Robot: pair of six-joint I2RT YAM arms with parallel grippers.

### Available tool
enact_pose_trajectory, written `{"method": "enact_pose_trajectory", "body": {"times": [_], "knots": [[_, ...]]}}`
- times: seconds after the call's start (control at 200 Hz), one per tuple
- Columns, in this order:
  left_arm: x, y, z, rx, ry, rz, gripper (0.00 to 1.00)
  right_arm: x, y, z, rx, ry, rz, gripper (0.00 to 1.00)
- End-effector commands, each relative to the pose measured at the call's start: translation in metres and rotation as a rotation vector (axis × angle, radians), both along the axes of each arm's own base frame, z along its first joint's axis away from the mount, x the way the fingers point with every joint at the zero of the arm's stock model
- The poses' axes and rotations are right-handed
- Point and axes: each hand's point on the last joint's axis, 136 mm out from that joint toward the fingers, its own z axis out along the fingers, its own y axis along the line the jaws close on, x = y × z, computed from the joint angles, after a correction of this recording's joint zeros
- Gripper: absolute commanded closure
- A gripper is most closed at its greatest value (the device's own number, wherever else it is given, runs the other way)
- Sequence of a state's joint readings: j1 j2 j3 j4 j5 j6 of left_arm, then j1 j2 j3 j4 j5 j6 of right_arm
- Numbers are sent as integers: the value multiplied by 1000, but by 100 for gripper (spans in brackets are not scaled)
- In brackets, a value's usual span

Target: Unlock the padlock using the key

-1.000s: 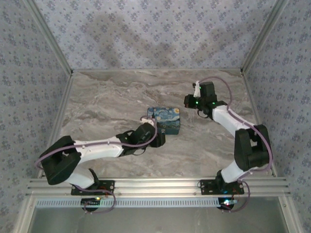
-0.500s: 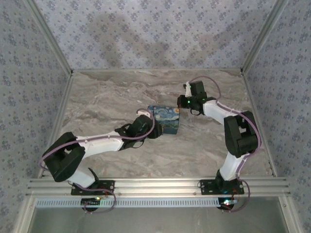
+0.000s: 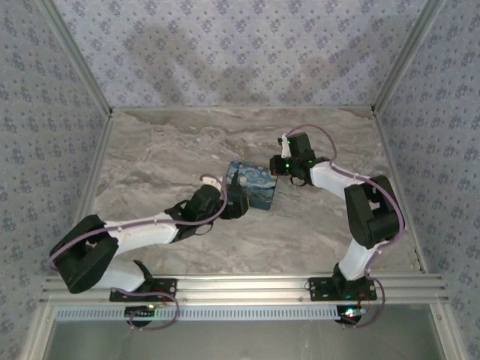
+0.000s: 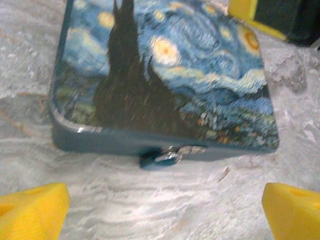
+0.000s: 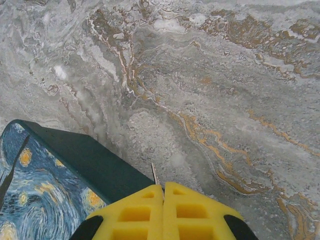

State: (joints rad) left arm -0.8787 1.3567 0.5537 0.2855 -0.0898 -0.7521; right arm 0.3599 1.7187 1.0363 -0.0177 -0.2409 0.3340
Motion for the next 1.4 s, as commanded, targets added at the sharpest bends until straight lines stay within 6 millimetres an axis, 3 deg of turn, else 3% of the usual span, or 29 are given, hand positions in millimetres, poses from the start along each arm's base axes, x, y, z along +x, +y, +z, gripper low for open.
{"method": "enact_pose_trajectory", "body": {"times": [0.0, 0.185, 0.34, 0.64, 1.029, 1.239, 1.394], "knots": [[-9, -8, 11, -61, -41, -43, 0, -2, -8, 13, -44, -41, -5, 100], [-26, -17, 0, -23, -87, -123, 0, -3, -23, 31, -60, -75, -32, 100], [-26, -19, -4, -26, -114, -118, 0, -8, -41, 39, -67, -94, -74, 100], [-16, -50, -9, -46, -129, -178, 0, -18, -52, 19, -75, -67, -103, 100], [7, -58, -27, 47, -252, -125, 0, -14, -46, 1, -68, -40, -108, 100], [11, -75, -43, 76, -260, -162, 0, -14, -38, -9, -71, -22, -93, 100], [7, -91, -44, 37, -269, -228, 3, -15, -31, -13, -71, -18, -73, 100]]}}
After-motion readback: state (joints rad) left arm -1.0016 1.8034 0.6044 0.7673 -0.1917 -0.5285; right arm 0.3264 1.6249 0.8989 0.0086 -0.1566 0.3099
